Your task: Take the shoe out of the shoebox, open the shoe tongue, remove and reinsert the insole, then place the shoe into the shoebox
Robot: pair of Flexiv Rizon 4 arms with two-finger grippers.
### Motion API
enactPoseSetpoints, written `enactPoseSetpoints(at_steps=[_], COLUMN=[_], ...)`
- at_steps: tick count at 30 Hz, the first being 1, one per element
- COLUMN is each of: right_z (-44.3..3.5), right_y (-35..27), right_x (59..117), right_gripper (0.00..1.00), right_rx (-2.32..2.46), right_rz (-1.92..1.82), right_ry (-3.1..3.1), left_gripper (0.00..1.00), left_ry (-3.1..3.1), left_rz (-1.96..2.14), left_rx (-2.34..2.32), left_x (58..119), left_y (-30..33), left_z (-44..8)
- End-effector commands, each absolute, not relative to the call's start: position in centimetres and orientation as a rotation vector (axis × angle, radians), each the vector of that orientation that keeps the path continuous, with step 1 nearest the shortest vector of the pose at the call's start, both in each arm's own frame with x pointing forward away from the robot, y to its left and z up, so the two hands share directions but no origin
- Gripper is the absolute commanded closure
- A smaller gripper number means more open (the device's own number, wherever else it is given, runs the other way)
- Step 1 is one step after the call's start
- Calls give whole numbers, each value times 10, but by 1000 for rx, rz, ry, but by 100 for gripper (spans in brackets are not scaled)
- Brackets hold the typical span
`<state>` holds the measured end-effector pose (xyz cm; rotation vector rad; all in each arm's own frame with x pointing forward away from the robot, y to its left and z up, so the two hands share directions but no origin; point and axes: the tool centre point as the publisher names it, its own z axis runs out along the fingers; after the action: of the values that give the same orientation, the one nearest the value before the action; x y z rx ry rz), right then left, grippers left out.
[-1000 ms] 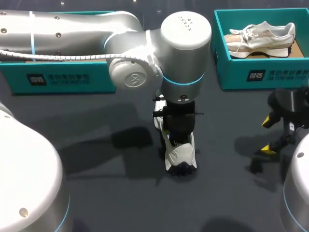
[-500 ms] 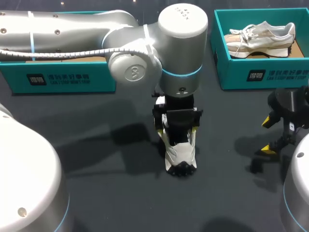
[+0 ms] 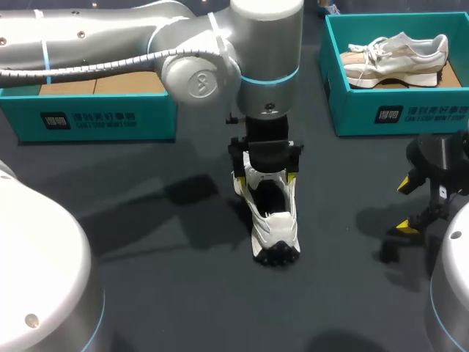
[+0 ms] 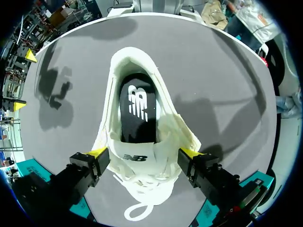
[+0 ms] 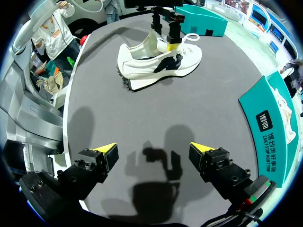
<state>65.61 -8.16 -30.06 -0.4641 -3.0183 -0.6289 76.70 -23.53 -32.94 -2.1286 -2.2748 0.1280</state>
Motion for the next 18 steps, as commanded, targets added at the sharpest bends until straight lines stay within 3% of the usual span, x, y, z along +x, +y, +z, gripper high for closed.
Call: enactPoseSetpoints(at_steps=[1, 12, 15, 18], right_z=[-300, -300, -300, -300], right_y=[-81, -81, -81, -81], right_x=[655, 655, 655, 655], right_gripper=[0, 0, 0, 0], right_rx=[-467, -467, -467, -467], right_rz=[-626, -626, -626, -626], right_ry=[-3021, -3021, -3021, -3021], left_gripper=[13, 38, 50, 52], left_ry=[-2283, -2325, -2331, -2337], left_rz=[123, 96, 102, 115], left_rx=[-2124, -2122, -2122, -2112], left_x=[775, 796, 801, 804], left_y=[-233, -231, -228, -226], left_z=[-325, -302, -294, -286])
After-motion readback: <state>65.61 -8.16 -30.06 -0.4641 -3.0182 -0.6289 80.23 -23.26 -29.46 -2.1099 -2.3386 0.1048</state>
